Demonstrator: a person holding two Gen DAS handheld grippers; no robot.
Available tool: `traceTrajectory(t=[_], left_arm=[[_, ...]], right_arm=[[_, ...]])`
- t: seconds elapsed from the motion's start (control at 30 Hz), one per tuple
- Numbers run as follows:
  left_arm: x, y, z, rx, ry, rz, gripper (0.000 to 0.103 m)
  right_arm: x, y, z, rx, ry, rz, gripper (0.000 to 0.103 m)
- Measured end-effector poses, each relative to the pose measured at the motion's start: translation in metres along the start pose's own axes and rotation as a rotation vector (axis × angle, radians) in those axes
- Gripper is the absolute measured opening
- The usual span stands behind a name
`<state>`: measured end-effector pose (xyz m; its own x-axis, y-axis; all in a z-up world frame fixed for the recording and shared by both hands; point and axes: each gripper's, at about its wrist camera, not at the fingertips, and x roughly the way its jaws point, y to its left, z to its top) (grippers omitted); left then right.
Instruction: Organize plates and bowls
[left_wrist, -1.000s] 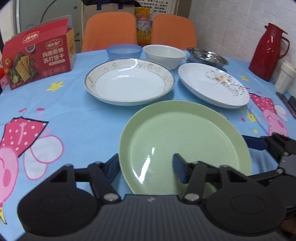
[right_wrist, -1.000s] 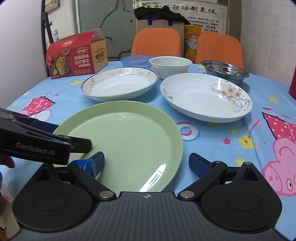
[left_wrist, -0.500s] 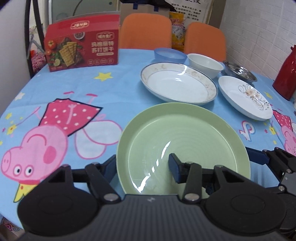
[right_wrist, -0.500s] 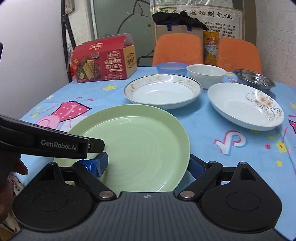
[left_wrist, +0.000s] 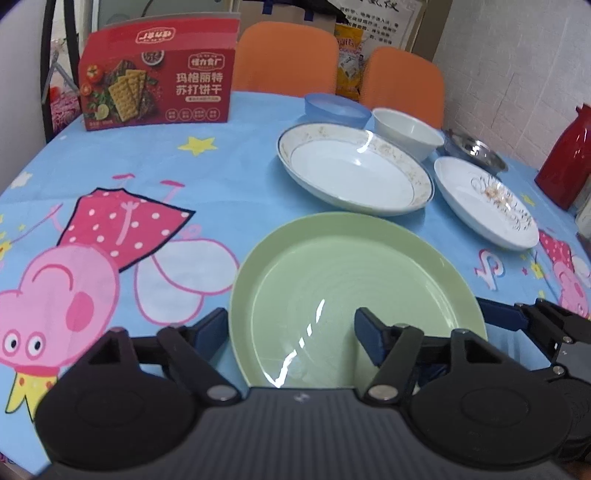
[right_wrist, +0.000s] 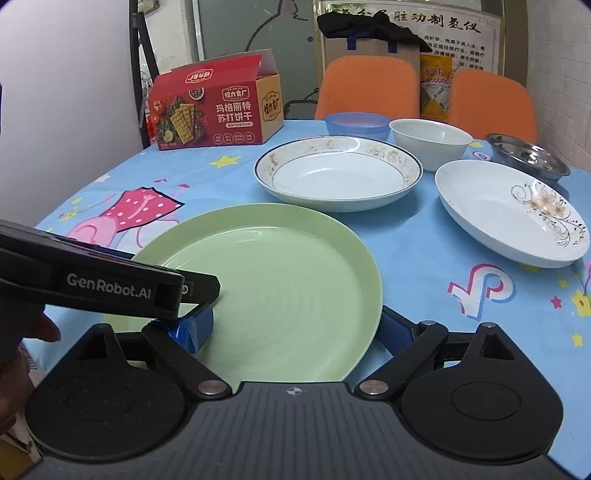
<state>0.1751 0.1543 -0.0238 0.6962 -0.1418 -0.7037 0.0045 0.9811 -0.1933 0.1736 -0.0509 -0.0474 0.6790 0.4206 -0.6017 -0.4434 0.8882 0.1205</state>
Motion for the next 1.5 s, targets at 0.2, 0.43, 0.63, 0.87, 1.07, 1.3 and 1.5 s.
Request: traceTrajectory(t=[0.2,0.43,0.63,0.87,1.07,1.3,1.5], left_arm=[[-0.013,0.013,0.024,-0.012,-0.08,0.046,0.072],[0.007,0.017,0.057,-0.003,-0.073,0.083,0.072],[0.039,0.02,0.101,-0.001,-0.067,0.085,0.072],[0.071,0.015,0.129,0.014,-0.046,0.088,0.072],[0.083,0.025,0.133,0.004,-0.028,0.091,0.072],[0.088,0.035,0.13,-0.01,-0.01,0.1,0.072],[0.096,0.028,0.131,0.0,-0.001,0.097,0.072]], right_arm=[[-0.024,-0.041,0.02,0.124,-0.1,-0.066,0.08],[-0.002,-0.061,0.052,0.139,-0.092,-0.026,0.08],[0.026,-0.061,0.091,0.034,-0.098,-0.028,0.08],[0.074,-0.076,0.119,-0.001,-0.059,-0.026,0.08],[0.114,-0.076,0.124,-0.029,0.021,-0.033,0.082],[0.122,-0.065,0.123,-0.025,0.024,-0.051,0.082],[0.117,-0.068,0.118,0.016,0.024,-0.018,0.081]])
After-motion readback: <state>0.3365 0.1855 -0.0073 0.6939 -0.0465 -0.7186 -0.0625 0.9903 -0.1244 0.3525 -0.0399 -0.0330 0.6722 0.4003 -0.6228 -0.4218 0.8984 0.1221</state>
